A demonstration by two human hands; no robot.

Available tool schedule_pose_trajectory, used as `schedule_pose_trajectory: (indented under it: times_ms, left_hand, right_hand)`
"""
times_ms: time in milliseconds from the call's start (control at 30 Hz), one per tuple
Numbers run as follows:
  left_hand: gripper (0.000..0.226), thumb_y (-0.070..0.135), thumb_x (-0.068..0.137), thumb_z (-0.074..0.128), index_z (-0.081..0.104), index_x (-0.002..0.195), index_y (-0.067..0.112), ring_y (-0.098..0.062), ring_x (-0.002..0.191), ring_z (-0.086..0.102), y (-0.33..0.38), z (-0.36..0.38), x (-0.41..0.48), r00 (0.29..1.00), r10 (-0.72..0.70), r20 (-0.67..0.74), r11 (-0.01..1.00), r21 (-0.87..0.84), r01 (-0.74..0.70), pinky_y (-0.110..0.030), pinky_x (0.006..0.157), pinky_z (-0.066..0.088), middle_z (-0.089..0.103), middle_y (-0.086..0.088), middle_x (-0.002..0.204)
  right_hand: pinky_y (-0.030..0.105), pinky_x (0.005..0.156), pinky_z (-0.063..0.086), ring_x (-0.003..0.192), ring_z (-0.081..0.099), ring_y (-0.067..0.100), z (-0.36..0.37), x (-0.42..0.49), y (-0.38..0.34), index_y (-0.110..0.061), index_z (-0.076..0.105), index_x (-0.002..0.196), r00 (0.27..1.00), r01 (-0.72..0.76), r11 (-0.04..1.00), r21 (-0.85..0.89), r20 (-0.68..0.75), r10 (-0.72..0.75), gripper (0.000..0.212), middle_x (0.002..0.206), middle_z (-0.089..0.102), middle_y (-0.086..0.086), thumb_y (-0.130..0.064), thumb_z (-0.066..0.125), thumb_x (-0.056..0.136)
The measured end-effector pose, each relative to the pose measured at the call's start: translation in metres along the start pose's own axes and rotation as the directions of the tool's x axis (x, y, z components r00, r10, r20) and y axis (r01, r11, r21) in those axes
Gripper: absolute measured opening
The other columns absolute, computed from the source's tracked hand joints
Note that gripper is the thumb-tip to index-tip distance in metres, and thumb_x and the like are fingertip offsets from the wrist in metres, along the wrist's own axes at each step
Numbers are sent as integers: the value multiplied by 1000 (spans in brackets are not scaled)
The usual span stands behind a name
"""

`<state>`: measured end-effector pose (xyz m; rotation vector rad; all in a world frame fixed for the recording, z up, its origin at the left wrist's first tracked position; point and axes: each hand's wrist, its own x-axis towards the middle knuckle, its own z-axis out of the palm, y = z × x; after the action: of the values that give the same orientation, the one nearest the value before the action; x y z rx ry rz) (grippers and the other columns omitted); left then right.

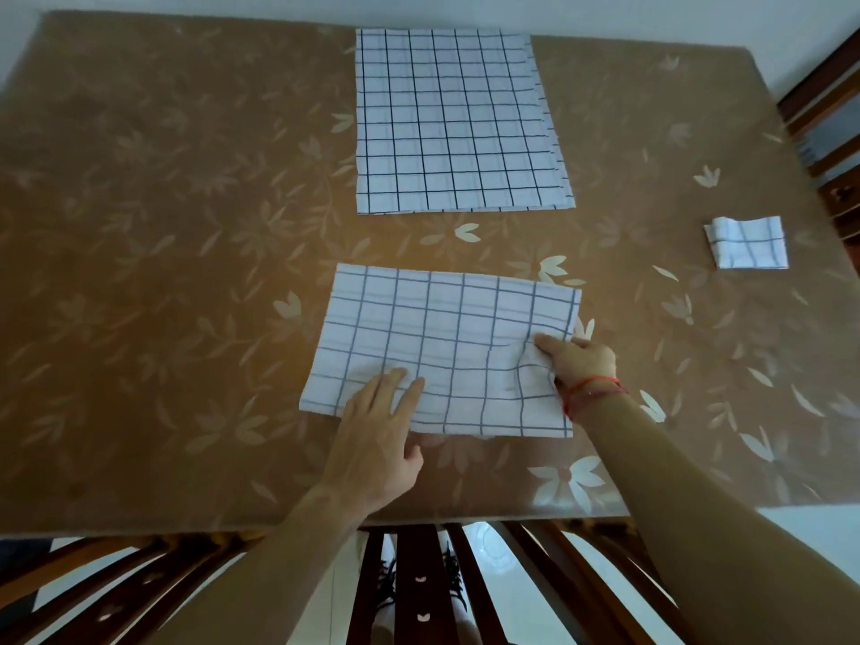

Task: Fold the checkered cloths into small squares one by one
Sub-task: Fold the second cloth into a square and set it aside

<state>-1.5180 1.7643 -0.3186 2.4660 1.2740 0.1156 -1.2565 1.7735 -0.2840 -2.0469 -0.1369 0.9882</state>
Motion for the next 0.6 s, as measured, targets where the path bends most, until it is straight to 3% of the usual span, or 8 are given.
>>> schedule_pose_trajectory:
  times_ms: [100,200,333,400,533,567,600]
  left_hand:
    - [80,37,74,78,45,142,12,-26,133,41,10,6,2,998,52,-30,998,23,-52,-36,111,30,46,-9,143]
    - [80,36,75,78,44,142,10,-27,131,43,18,11,5,997,55,-51,998,3,-55,-37,110,33,49,-11,140]
    - [74,1,73,69,43,143,7,-26,131,43,15,15,4,999,4,-51,998,-68,-8,-39,109,37,50,-11,138]
    - [72,-13,71,56,46,141,4,-28,131,44,9,15,2,997,-31,-67,997,-71,26,-41,108,39,52,-12,137]
    - [62,-19,73,50,57,130,3,-28,123,51,-5,11,-4,996,-37,-84,996,-86,29,-40,101,42,58,-10,127]
    - [62,-22,72,50,59,128,2,-30,121,53,-8,10,-6,996,-26,-86,995,-96,18,-41,100,44,59,-11,125]
    - [64,-25,71,50,59,128,1,-32,121,54,-12,10,-8,996,-18,-82,995,-99,10,-43,101,45,60,-13,126]
  right_hand:
    - [20,45,49,59,59,16,-8,-15,12,-5,63,80,992,-108,970,220,-38,119,10,72,64,5,-4,73,79]
    - [30,52,52,49,61,22,-12,-29,30,4,65,87,964,-263,897,355,52,262,17,63,66,11,-2,74,73]
    - [29,45,54,41,60,21,-12,-55,49,2,58,77,916,-395,848,354,219,335,9,59,60,14,5,66,79]
    - [29,48,55,47,64,21,-11,-67,54,2,59,82,896,-418,840,345,306,321,7,66,63,15,5,65,80]
    - [33,61,56,57,65,22,-19,-77,61,-3,58,86,831,-380,889,254,517,207,15,79,59,13,6,67,77]
    - [37,68,56,68,69,27,-24,-78,62,-2,56,87,790,-346,914,213,592,161,24,84,61,15,9,69,70]
    - [43,76,55,83,71,35,-28,-75,65,0,55,91,795,-280,946,161,592,135,37,93,65,19,11,70,59]
